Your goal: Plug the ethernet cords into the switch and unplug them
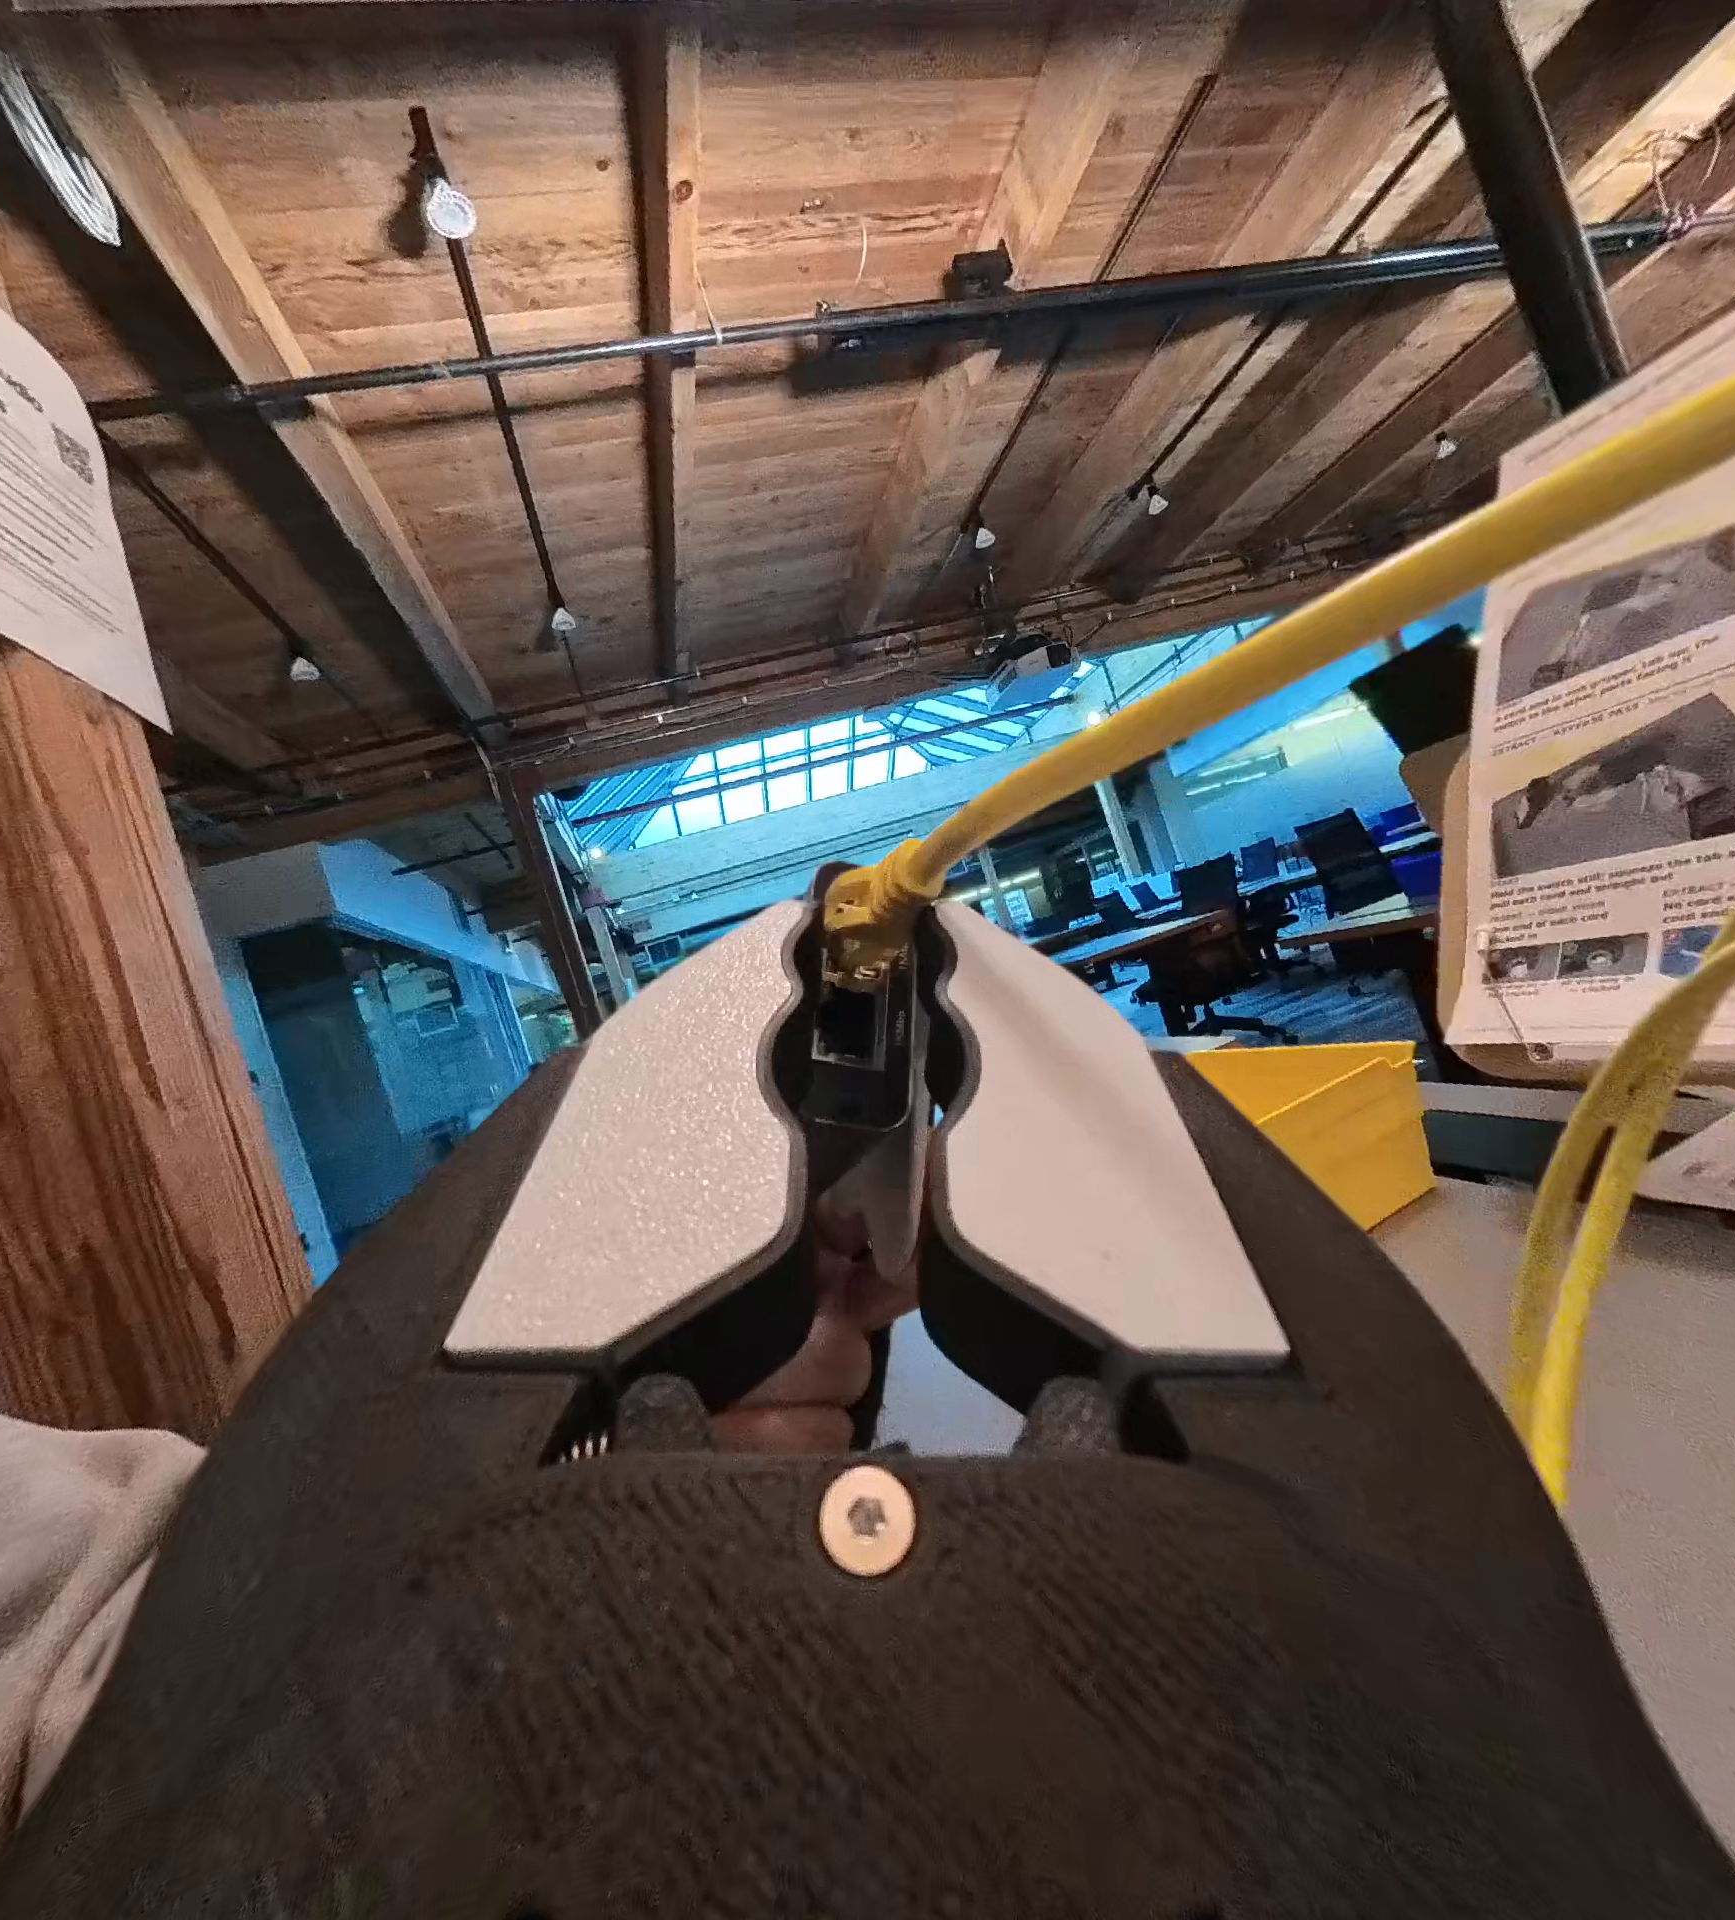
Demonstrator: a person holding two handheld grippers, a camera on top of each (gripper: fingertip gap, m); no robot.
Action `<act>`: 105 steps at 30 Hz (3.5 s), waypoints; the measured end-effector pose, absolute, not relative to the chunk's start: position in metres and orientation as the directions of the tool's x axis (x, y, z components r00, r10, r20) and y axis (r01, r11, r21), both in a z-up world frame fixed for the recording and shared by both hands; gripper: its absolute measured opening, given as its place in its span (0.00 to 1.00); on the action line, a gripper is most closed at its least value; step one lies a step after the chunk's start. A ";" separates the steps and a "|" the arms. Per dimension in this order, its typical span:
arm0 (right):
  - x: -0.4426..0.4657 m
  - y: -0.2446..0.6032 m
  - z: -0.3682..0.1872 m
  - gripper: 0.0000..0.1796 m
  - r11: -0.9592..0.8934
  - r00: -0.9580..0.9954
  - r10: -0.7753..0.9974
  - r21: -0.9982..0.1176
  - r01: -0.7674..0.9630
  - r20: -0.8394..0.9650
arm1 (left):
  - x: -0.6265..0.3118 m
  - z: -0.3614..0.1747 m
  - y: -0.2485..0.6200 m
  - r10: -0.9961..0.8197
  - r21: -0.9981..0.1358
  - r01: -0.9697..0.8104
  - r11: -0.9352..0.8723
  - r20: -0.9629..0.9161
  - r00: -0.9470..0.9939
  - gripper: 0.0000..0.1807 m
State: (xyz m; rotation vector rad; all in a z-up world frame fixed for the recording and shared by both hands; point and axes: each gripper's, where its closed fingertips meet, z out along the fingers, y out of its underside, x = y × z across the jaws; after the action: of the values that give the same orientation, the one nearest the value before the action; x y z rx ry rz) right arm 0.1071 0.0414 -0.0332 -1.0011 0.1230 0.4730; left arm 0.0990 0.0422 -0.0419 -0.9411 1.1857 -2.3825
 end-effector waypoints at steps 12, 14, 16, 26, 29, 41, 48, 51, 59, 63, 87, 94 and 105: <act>0.093 0.038 -0.036 0.09 0.318 0.902 0.386 -0.889 -0.329 -0.195 | 0.090 -0.056 0.037 -0.690 -0.958 0.122 -0.259 0.095 -0.717 0.17; 0.091 0.038 -0.040 0.08 0.270 0.893 0.409 -0.910 -0.316 -0.188 | 0.088 -0.068 0.034 -0.700 -0.990 0.099 -0.102 0.000 -0.714 0.19; 0.089 0.039 -0.046 0.08 0.217 0.882 0.433 -0.927 -0.305 -0.188 | 0.087 -0.079 0.032 -0.694 -0.998 0.061 0.019 -0.058 -0.717 0.21; 0.097 0.047 -0.058 0.08 0.168 0.931 0.315 -0.955 -0.245 -0.183 | 0.096 -0.101 0.039 -0.768 -0.970 -0.072 0.232 -0.137 -0.626 0.34; 0.104 0.050 -0.058 0.08 0.196 0.939 0.248 -0.937 -0.291 -0.239 | 0.105 -0.107 0.042 -0.829 -0.938 -0.104 0.331 -0.237 -0.507 0.41; 0.107 0.053 -0.059 0.08 0.245 0.874 0.249 -0.847 -0.473 -0.417 | 0.121 -0.102 0.051 -0.878 -0.887 -0.004 0.462 -0.457 -0.142 0.42; 0.111 0.053 -0.064 0.08 0.222 0.867 0.234 -0.844 -0.488 -0.440 | 0.124 -0.110 0.053 -0.838 -0.847 -0.059 0.529 -0.509 -0.198 0.42; 0.108 0.055 -0.064 0.08 0.210 0.881 0.219 -0.861 -0.463 -0.420 | 0.125 -0.115 0.057 -0.801 -0.799 -0.103 0.593 -0.572 -0.174 0.42; 0.098 0.059 -0.066 0.08 0.180 0.904 0.202 -0.893 -0.412 -0.376 | 0.134 -0.126 0.067 -0.808 -0.784 -0.196 0.589 -0.574 -0.133 0.44; 0.099 0.060 -0.067 0.08 0.185 0.910 0.184 -0.896 -0.403 -0.371 | 0.137 -0.128 0.070 -0.800 -0.774 -0.208 0.598 -0.591 -0.104 0.44; 0.095 0.050 -0.060 0.08 0.116 0.749 0.426 -0.790 -0.602 -0.508 | 0.119 -0.090 0.056 -0.744 -0.738 0.242 0.630 -0.663 -0.083 0.42; 0.089 0.042 -0.053 0.08 0.045 0.616 0.560 -0.722 -0.690 -0.554 | 0.098 -0.085 0.036 -0.731 -0.778 0.335 0.531 -0.621 -0.283 0.42; 0.086 0.044 -0.046 0.08 0.036 0.442 0.659 -0.561 -0.827 -0.609 | 0.087 -0.058 0.030 -0.789 -0.775 0.450 0.444 -0.576 -0.213 0.43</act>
State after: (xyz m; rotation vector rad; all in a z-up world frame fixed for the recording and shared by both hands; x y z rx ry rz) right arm 0.0858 0.0435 -0.0464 -1.0182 0.2031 1.1529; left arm 0.0868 0.0295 -0.0583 -0.3308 1.3644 -1.1707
